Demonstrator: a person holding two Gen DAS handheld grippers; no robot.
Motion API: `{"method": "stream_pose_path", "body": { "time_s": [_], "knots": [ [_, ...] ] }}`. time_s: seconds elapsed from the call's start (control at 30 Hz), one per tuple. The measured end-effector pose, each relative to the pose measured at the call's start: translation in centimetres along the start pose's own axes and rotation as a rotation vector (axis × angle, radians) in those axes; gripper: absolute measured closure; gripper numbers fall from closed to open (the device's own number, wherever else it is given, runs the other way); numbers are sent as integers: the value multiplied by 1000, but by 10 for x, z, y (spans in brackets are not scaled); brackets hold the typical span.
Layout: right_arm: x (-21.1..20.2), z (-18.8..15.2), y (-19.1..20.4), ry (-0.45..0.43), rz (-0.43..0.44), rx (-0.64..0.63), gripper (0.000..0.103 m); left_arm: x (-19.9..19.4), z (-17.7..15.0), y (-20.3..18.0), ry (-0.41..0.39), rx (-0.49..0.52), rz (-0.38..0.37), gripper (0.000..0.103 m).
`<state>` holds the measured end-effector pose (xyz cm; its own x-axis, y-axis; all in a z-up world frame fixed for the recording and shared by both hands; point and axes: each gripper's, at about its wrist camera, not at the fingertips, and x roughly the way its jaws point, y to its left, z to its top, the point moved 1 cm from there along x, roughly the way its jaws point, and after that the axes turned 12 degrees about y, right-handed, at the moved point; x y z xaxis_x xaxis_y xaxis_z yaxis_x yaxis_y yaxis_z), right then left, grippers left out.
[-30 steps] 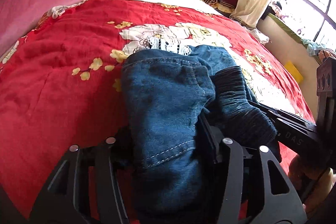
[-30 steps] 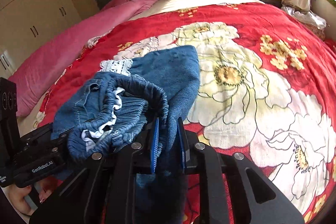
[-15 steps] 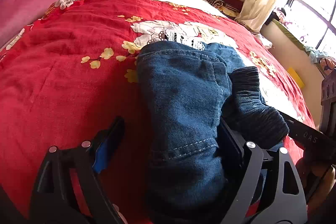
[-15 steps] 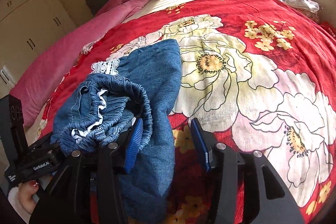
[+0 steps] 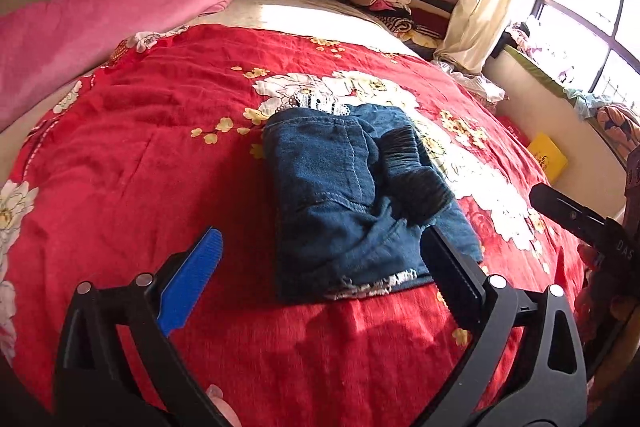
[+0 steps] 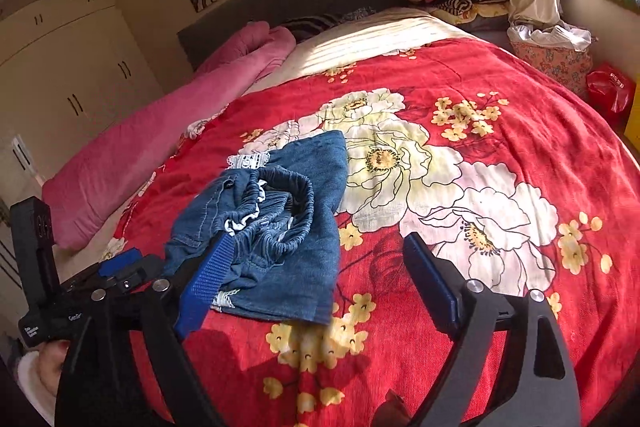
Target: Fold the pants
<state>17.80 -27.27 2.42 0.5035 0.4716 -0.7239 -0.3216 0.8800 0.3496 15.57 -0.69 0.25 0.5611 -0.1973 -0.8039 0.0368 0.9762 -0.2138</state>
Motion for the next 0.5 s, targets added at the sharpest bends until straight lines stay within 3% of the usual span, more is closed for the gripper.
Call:
{"method": "stream_pose_path", "body": {
  "time_s": [0.13,0.5],
  "knots": [
    [-20,-15,12,-17,-13,-32,5,-22,-12,-4,-23,16,12,10],
    [-39,-59,40,1,-46,-82,5,-47,-62,3,-21,16,36,10]
  ]
}}
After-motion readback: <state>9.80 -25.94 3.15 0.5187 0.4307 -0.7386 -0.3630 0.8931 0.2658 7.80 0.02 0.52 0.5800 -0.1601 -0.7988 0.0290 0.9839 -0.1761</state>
